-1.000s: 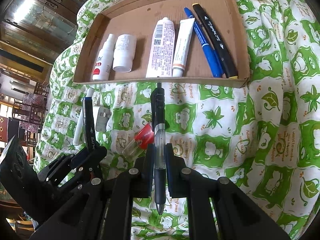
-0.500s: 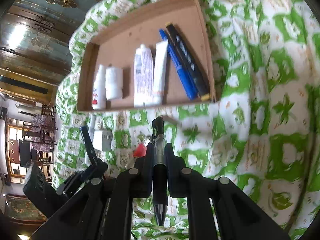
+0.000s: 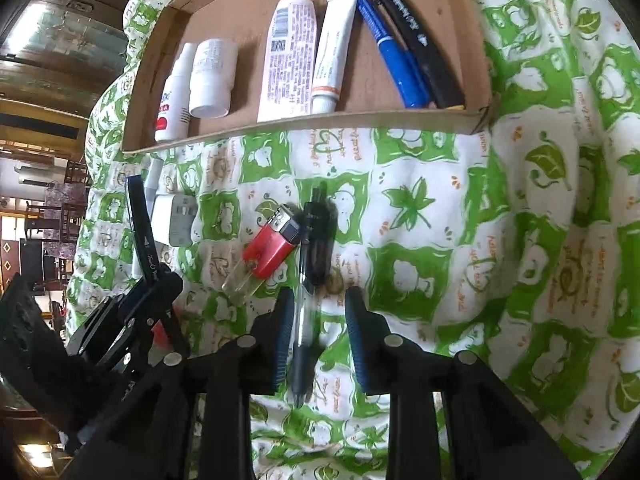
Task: Organize rigid objects
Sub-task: 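Hold the gel pen in the right gripper while the left holds the black marker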
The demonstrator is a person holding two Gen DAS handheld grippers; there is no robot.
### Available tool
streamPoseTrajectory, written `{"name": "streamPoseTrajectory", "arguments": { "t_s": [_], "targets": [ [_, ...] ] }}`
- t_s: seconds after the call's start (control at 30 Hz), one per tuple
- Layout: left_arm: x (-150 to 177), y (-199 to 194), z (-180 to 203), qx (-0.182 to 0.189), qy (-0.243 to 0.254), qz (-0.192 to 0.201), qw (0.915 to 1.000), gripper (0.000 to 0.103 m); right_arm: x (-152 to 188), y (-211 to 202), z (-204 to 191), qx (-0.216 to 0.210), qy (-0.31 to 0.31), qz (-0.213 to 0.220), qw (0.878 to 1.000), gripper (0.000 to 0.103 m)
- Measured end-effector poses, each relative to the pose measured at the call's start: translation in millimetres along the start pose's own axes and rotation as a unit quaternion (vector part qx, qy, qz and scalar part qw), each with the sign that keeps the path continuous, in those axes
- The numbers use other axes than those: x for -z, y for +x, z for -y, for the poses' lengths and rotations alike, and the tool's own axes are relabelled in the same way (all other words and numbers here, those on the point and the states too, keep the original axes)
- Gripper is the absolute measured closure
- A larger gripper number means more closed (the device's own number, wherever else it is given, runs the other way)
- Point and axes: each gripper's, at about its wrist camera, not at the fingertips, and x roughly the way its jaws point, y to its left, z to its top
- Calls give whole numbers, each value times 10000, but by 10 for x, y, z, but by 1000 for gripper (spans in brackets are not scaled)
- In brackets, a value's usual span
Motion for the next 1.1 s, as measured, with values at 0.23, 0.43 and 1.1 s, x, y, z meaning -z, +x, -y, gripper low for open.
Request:
{"name": "streamPoseTrajectory", "arguments": {
  "t_s": [0.23, 0.43, 1.1],
  "targets": [
    [-13, 15, -11, 4, -40, -34, 10000, 87, 31, 194, -241, 466, -614, 55, 9970, 89],
    [-27, -24, -69, 8, -149, 1, 9999, 87, 41, -108, -292, 40, -484, 468, 9977, 92],
    [-513, -162, -264, -62, -250, 311, 9992, 88, -218, -800, 133, -516, 362, 1411, 9880, 92]
  ]
}}
